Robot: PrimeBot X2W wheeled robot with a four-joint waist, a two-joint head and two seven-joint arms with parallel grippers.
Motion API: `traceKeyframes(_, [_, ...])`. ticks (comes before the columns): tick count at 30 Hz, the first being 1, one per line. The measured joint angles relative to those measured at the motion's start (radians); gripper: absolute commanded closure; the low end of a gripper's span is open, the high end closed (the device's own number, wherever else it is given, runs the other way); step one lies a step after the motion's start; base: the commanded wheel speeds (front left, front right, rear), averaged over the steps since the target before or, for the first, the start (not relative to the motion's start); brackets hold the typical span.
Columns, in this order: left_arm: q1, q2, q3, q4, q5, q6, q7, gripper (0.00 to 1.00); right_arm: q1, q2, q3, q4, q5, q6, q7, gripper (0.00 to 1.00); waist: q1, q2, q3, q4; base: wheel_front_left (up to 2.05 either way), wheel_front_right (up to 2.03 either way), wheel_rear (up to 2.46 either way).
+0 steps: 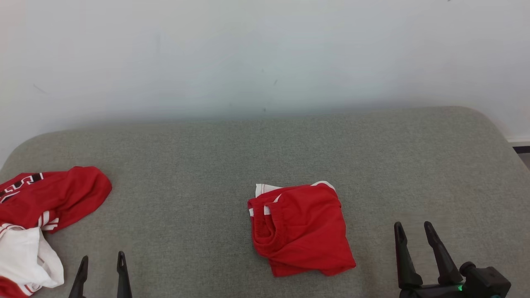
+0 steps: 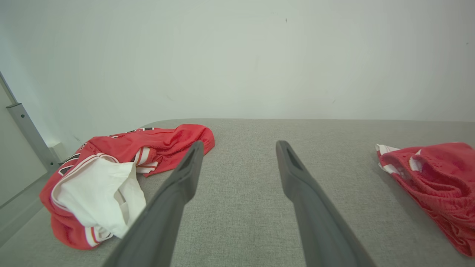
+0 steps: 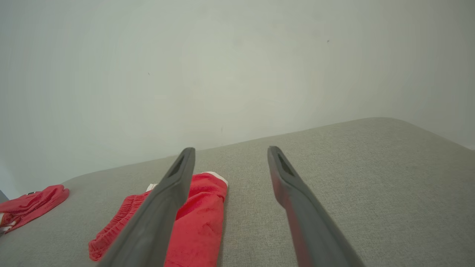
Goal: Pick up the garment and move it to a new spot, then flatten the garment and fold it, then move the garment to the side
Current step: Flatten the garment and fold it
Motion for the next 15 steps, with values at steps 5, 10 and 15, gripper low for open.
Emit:
traceKeyframes(5, [0.022, 0.008, -0.002, -0.002, -0.002, -0.018, 0.0, 0.0, 0.008, 0.009, 0.008, 0.0, -0.042, 0.0, 0.0, 0.0, 0.0, 0.0, -0.004, 0.012, 0.0, 0.0, 0.0])
traceKeyframes(10, [0.044, 0.022, -0.018, -0.01, -0.013, -0.036, 0.0, 0.0, 0.008, 0.009, 0.013, 0.007, -0.068, 0.0, 0.0, 0.0, 0.0, 0.0, -0.009, 0.023, 0.0, 0.0, 0.0])
traceKeyframes(15, [0.058, 0.025, -0.011, -0.026, -0.023, -0.038, 0.0, 0.0, 0.008, 0.009, 0.007, 0.017, -0.085, 0.0, 0.0, 0.0, 0.0, 0.0, -0.013, 0.033, 0.0, 0.0, 0.0])
